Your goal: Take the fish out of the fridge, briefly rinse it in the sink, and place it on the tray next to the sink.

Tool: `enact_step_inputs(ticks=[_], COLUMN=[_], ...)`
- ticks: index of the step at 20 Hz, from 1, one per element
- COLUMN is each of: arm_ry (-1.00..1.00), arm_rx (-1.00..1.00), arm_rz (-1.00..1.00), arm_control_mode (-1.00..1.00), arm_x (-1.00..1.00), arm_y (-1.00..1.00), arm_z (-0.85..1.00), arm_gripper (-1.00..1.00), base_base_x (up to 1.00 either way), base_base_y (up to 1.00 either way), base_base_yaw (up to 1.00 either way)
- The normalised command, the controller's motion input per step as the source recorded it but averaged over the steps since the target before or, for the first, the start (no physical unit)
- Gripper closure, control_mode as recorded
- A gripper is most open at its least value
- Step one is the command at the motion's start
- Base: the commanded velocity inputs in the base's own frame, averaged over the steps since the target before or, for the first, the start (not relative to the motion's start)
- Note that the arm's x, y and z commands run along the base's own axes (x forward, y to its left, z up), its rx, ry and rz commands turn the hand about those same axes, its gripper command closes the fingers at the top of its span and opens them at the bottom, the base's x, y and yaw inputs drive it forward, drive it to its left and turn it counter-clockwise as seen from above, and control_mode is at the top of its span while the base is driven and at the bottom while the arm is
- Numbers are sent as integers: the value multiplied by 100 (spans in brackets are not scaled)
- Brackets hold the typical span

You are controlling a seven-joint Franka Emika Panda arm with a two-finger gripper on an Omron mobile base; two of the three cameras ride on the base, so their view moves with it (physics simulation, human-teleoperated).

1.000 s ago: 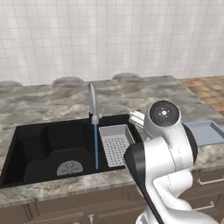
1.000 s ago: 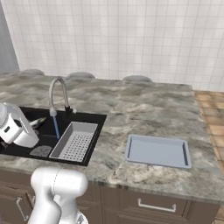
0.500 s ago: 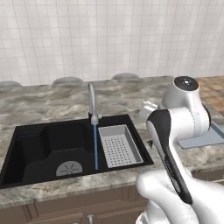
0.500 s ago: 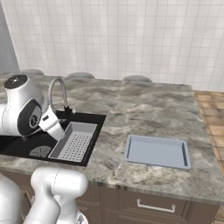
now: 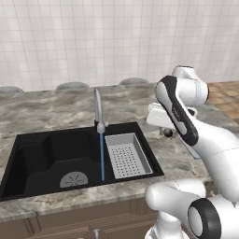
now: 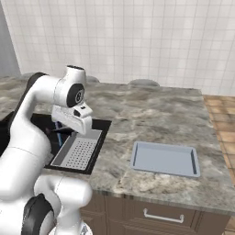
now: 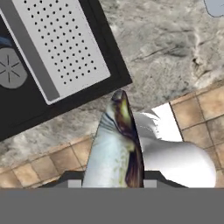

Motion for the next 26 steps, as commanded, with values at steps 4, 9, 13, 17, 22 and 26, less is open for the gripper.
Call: enact_step_inputs(ticks=[4,9,13,17,22,26], arm_ry=[31,14,4,2,-1,0], arm_rx=[2,43,38,30,16,22], arm_rz=[1,16,23,30,34,32], arm_control_mode=[-100,-100,-100,-100,-100,-100], arm_x=[29,6,1,13,57,84], arm_y=[-2,-40,-17,0,29,45], arm_z=[-43,-11,-22,-31,-37,-22], arm_gripper=[100,100,100,100,100,100], base_base_x=[0,0,0,0,0,0], base_base_y=[0,0,0,0,0,0], base_base_yaw=[0,0,0,0,0,0])
